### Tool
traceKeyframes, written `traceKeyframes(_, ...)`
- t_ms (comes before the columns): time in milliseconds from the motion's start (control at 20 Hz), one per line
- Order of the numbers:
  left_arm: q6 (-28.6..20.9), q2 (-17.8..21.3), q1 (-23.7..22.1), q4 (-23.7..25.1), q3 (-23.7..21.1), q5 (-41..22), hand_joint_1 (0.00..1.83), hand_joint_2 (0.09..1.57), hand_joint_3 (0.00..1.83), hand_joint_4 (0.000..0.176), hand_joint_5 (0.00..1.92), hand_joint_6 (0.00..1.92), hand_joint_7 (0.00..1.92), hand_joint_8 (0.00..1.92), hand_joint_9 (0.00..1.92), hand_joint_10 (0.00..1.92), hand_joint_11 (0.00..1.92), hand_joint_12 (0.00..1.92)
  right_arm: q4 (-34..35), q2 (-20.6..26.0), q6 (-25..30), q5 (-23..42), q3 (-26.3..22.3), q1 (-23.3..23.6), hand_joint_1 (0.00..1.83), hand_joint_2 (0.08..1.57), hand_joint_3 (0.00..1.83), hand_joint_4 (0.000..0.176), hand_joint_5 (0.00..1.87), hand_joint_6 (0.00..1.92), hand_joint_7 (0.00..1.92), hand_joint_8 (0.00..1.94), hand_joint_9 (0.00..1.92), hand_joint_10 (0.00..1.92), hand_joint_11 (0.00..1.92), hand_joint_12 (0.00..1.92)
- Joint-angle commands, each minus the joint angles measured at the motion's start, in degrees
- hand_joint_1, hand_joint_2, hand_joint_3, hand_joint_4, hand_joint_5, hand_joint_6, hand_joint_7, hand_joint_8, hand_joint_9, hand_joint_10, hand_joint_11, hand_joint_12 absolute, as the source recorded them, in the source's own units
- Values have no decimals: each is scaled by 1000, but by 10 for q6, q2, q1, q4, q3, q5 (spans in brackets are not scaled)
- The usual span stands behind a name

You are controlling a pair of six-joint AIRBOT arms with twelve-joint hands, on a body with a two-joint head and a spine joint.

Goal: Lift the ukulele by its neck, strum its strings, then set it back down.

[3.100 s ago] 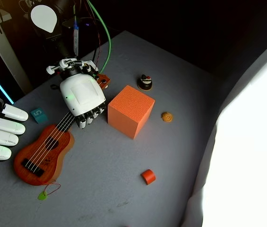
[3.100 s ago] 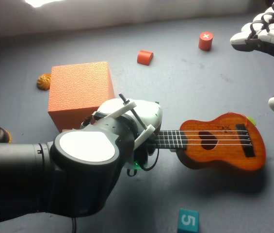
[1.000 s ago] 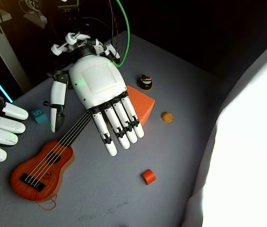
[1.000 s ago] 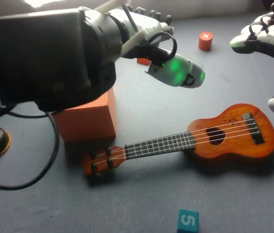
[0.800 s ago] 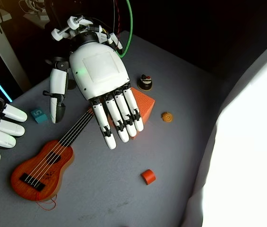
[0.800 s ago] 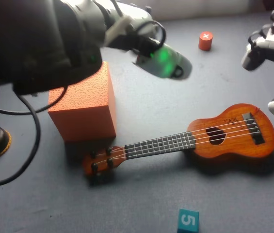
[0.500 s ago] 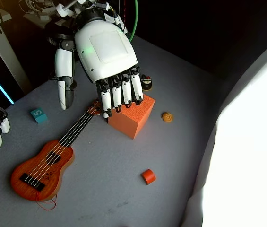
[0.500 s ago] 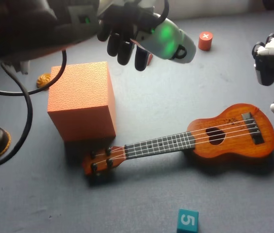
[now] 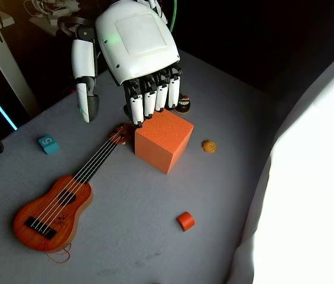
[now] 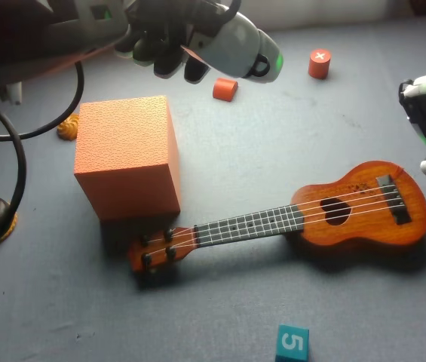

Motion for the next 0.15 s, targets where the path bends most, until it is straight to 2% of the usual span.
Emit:
traceKeyframes(0,2,4,-9,35,-3,-27,0,1242,6,0,1069,1729,1198,1773,1170,1920,1085,1921,4,4,-2,67,0,5,358,1364,11,0,635,1599,865,1698,787,1910,567,1921)
traceKeyframes(100,3,6,-8,36,-7,-27,0,1253,4,0,1129,1666,1219,1746,1192,1918,1110,1921,4,4,-2,67,0,5,350,1373,12,0,669,1609,891,1734,844,1921,621,1921)
